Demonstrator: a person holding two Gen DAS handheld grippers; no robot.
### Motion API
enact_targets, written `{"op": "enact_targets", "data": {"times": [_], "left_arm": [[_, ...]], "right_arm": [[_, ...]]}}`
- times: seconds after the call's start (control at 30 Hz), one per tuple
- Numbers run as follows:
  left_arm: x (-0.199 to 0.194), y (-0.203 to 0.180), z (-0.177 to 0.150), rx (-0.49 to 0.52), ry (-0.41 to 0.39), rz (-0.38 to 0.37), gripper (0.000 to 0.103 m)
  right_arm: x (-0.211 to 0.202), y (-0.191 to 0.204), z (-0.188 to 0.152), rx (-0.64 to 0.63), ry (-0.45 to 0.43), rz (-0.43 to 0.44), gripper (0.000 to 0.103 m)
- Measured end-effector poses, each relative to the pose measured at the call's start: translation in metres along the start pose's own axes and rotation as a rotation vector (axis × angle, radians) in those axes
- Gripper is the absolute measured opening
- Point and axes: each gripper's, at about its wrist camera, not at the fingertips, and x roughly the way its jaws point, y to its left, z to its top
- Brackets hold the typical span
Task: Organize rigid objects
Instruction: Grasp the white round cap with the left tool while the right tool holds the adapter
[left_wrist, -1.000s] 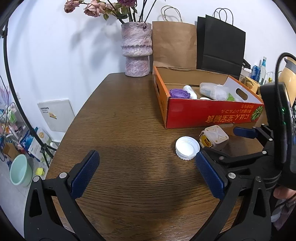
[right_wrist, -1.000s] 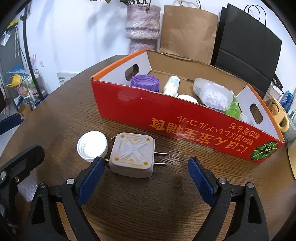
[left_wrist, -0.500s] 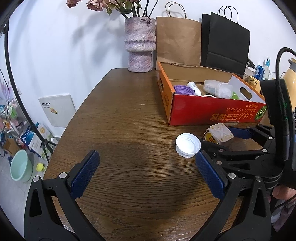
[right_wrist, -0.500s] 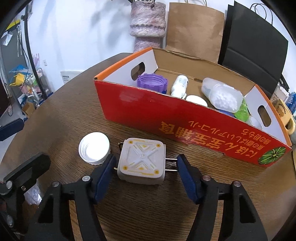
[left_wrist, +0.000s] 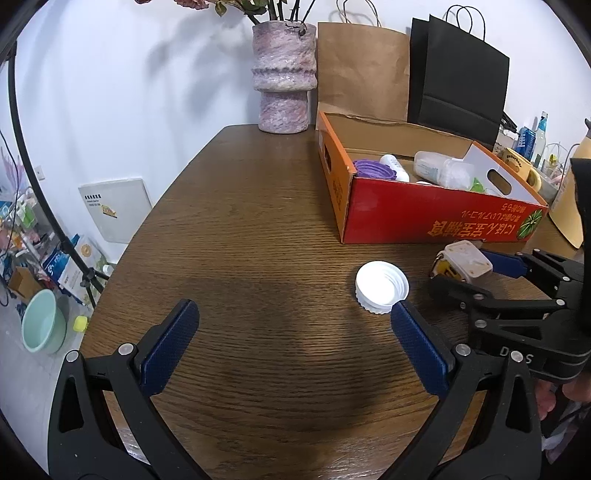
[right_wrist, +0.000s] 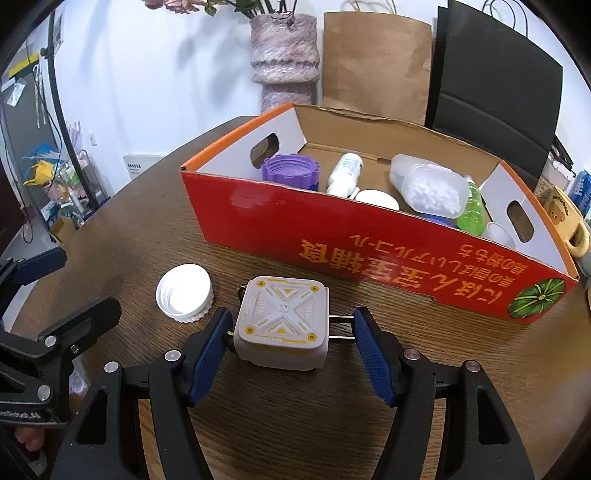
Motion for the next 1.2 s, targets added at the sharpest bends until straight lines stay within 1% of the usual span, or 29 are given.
{"op": "enact_targets", "data": {"times": [0.23,0.47,0.8,1.0,1.03,1.2], "left_arm": [[0.007,-0.014,0.001,0.001,0.020,-0.003,0.103],[0.018,-0.031,0.006,0.004,0.040,0.012,0.103],[0.041,-0.052,0.013,0.013,0.108,0.031,0.103],[0.055,-0.052,0.014,-0.007,0.172,0.052,0.103],[0.058,-0.050,0.014,-0.021,0.182,0.044,0.103],[0.060,-0.049,0.014,-0.037,0.184,0.056,0.103]], "right_arm": [[-0.012,-0.016,-0.005,0.012,-0.027,-0.013,0.072],[-0.022,-0.038,-0.010,0.029,-0.041,-0.031,0.072],[-0.033,-0.066,-0.017,0.061,-0.056,-0.047,0.072],[-0.037,-0.075,-0.019,0.069,-0.061,-0.048,0.072],[-0.038,-0.077,-0.019,0.070,-0.062,-0.049,0.072],[-0.038,-0.079,-0.020,0.073,-0.063,-0.046,0.072]]}}
